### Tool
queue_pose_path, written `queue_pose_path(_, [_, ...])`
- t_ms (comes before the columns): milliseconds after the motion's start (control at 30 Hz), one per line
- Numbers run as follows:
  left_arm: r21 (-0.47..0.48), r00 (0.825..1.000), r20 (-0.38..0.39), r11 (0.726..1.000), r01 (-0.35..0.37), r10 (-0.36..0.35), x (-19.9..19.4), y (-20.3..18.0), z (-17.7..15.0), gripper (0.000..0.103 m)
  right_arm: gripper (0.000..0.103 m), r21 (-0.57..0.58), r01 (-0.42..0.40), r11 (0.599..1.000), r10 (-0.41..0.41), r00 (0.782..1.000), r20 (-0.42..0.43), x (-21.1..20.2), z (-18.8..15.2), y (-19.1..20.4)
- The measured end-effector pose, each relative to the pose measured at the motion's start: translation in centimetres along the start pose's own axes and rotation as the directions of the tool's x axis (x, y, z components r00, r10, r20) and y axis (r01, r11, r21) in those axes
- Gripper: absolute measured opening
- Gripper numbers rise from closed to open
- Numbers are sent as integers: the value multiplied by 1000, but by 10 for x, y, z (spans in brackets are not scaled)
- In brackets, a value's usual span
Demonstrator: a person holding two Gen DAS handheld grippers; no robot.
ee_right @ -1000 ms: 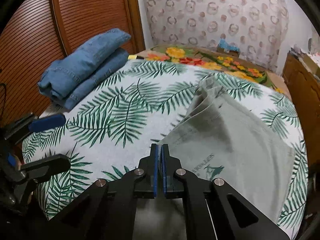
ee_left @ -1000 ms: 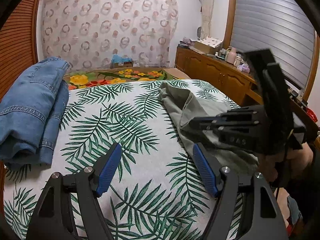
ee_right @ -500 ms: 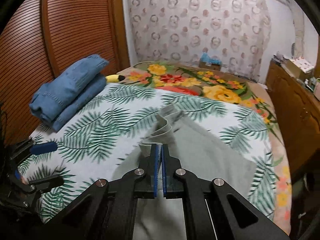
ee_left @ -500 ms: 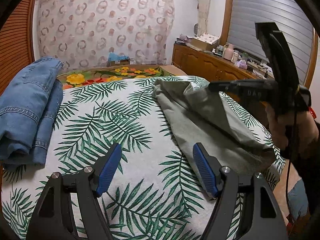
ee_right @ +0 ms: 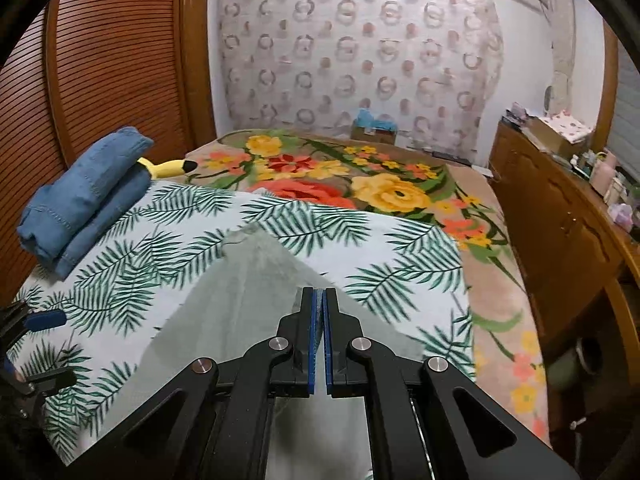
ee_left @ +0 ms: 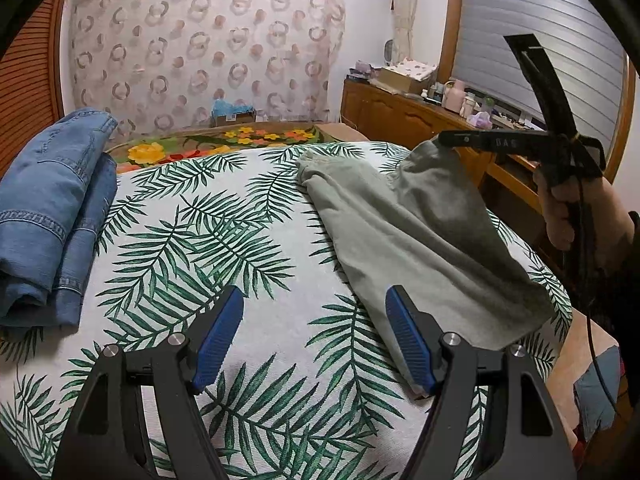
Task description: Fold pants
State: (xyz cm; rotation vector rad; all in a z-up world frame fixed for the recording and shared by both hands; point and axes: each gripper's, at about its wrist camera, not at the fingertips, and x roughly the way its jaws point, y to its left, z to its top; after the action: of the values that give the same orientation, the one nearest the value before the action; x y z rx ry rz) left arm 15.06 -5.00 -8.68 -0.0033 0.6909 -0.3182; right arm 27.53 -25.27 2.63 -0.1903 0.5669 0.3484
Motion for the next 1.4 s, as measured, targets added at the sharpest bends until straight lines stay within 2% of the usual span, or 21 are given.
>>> queue_pose_path(133, [6, 1000, -3, 1000, -2, 2, 0, -1, 1, 75, 3, -10, 40, 999, -40, 999, 13, 1, 3, 2])
queue_pose_path(333, [8, 1000, 2, 1000, -4, 4, -2, 0, 3, 75, 3, -1, 92, 996, -92, 996, -13, 12, 0, -5])
queue_pose_path(600, [12, 1000, -9, 1000, -1, 2, 1, -2, 1, 75, 3, 34, 104, 994, -101, 993, -62, 30, 3, -15])
queue_pose_path(767, [17, 1000, -18, 1000, 5, -5, 4, -8, -2, 75, 3, 59, 83, 995, -79, 995, -66, 24, 3, -17])
queue_pose_path(867, [22, 1000, -23, 1000, 7, -7, 7, -12, -4, 75, 15, 57, 84, 995, -80, 994, -72, 19, 0, -17])
queue_pose_path(933, [24, 1000, -29, 1000, 10, -9, 9, -14, -5, 75, 30, 56, 75, 996, -71, 995, -71, 13, -4, -15])
queue_pose_path(1067, [33, 999, -34, 999, 11, -10, 11, -18, -6, 75, 34, 47, 27, 999, -23, 996, -81, 1, -22, -6])
queue_pose_path(1400, [52, 998, -61, 999, 14, -11, 18, -26, -8, 75, 34, 6, -66, 998, 66, 989, -129, -32, -71, 25])
